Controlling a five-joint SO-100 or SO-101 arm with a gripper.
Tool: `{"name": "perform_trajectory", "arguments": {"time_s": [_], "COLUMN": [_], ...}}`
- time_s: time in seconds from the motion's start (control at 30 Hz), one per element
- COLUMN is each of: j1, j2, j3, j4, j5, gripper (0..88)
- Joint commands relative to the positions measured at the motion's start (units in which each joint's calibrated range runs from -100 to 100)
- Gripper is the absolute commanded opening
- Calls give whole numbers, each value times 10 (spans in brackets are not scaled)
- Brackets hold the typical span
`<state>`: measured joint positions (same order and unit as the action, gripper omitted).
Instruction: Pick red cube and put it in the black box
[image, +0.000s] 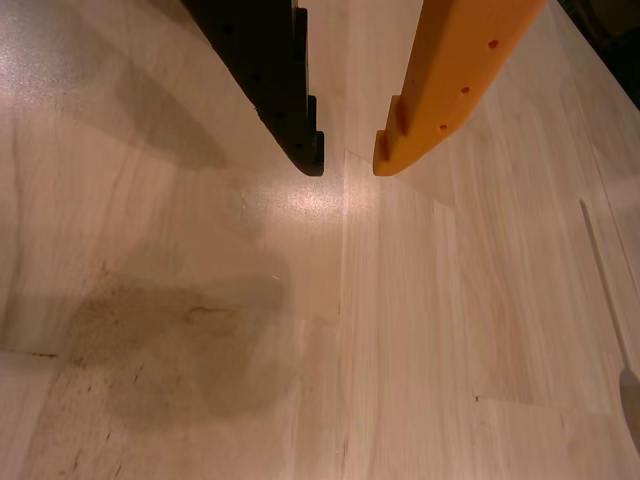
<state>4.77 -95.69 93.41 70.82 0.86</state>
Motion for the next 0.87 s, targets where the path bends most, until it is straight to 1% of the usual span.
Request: {"name": "perform_trajectory", "arguments": {"time_s": [0.0, 0.83], "j1": [3, -3], "j2": [-5, -6], "j3": [-1, -1], "j4": [4, 4], "j5": [4, 5], "gripper": [76, 76]}}
